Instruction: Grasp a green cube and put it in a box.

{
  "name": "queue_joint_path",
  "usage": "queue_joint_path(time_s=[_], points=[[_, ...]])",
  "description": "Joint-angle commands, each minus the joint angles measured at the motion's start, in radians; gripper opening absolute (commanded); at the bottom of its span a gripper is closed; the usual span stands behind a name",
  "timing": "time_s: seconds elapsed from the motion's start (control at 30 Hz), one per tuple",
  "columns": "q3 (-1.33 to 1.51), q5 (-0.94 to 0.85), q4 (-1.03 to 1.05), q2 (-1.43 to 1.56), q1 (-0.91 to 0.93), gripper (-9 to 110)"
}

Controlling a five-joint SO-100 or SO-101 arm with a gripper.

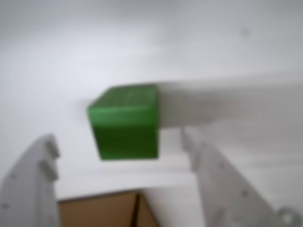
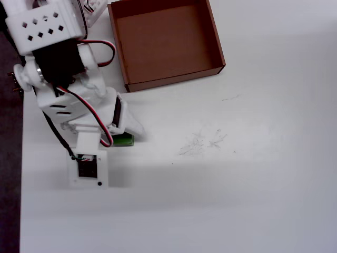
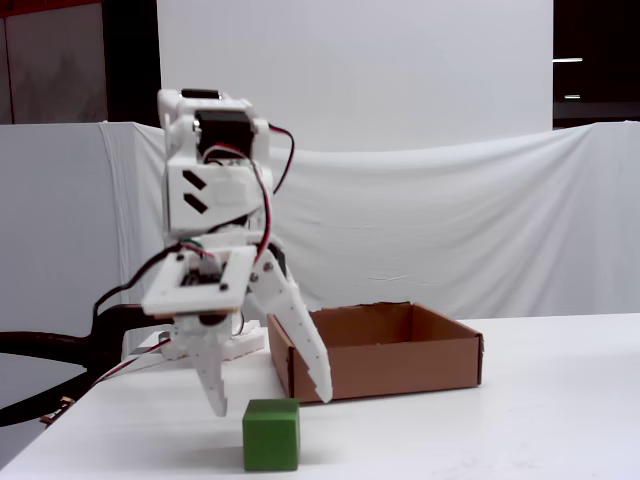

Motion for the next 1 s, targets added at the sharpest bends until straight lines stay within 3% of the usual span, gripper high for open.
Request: queue_joint_path(time_s=[0.0,0.97], points=[[-0.064,0.006,-0.018,-0.011,-0.021,35],[-0.037,0.014,-0.087,-0.106,-0.052,17]])
